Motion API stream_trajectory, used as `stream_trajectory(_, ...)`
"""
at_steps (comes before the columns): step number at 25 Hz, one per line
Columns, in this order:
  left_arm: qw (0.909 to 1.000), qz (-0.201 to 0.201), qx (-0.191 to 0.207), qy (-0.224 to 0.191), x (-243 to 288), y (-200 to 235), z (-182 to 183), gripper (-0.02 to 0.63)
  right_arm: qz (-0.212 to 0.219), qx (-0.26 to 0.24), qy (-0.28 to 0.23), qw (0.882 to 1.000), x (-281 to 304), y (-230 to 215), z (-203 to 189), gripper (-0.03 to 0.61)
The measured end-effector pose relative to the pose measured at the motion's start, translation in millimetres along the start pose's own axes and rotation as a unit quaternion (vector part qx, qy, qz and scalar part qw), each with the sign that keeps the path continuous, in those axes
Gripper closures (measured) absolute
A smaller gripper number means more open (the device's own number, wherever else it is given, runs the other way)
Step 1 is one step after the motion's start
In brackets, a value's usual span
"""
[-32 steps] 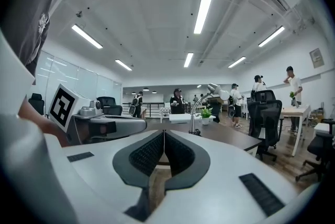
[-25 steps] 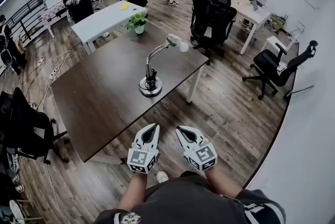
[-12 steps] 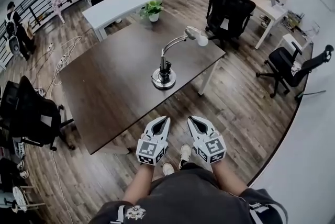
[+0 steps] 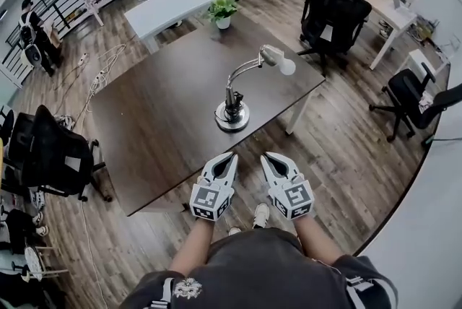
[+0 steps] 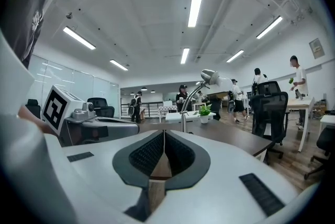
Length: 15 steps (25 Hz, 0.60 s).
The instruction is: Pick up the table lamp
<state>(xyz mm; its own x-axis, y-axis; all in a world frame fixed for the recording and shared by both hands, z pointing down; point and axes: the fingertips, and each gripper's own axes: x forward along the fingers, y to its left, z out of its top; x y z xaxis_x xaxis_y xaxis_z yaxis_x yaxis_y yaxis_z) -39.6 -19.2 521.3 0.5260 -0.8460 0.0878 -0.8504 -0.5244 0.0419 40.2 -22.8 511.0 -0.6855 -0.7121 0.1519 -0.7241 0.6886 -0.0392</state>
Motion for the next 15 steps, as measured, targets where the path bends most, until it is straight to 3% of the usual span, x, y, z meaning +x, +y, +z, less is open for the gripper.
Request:
stream_trajectory(9, 0.9993, 0.032, 0.013, 0.016, 40.3, 12.8, 1.2, 0.606, 0.022, 0.021, -0.012, 0.999, 22.4, -49.6, 0.5, 0.551)
stream_trajectory(15, 0.9987, 0.049, 0.001, 0.015, 49.0, 20.5, -2.5, 0.606, 0.039, 0.022, -0.018, 0.999, 33.9, -58.2, 1.1, 0.551)
